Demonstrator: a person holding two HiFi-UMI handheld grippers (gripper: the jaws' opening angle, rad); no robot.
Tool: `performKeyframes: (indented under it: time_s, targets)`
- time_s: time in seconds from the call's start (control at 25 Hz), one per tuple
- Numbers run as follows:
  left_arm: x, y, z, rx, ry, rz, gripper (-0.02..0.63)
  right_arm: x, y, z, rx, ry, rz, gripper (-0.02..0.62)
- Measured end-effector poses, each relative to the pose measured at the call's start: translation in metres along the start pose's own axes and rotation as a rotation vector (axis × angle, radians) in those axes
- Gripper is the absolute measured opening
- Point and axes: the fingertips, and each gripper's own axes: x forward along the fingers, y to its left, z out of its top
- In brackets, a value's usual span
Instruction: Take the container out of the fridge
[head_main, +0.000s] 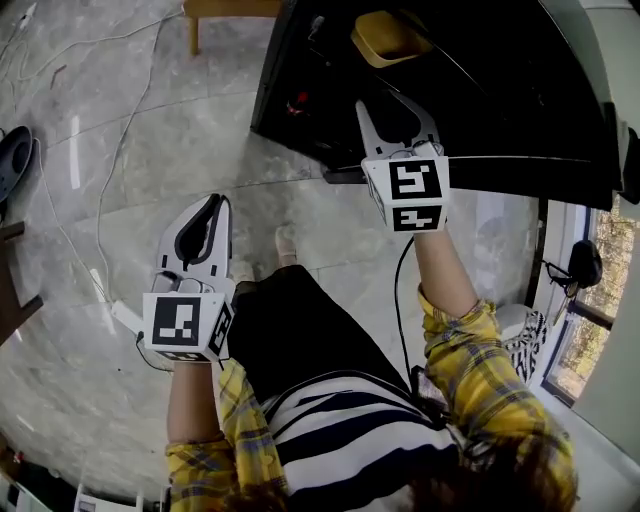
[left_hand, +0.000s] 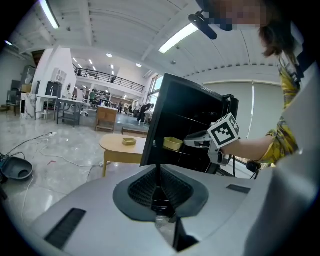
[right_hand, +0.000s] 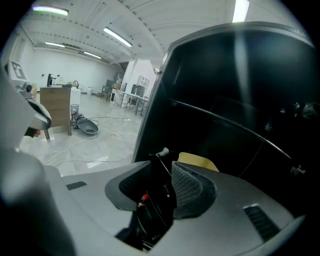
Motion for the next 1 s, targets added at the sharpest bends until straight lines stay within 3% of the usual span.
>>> performKeyframes:
  time_s: [0.56, 1.0]
  targets:
    - [0.047, 0.015, -0.025, -0.100, -0.029, 0.061, 0.037, 0.072, -0.036, -0.003, -0.077, 0.018, -0.030, 0.123]
    - [0.073, 0.025, -0.038, -0.137, -0.028, 0.058, 0.037, 0.107, -0.054, -0.015, -0.168, 0.101, -0.065, 0.123]
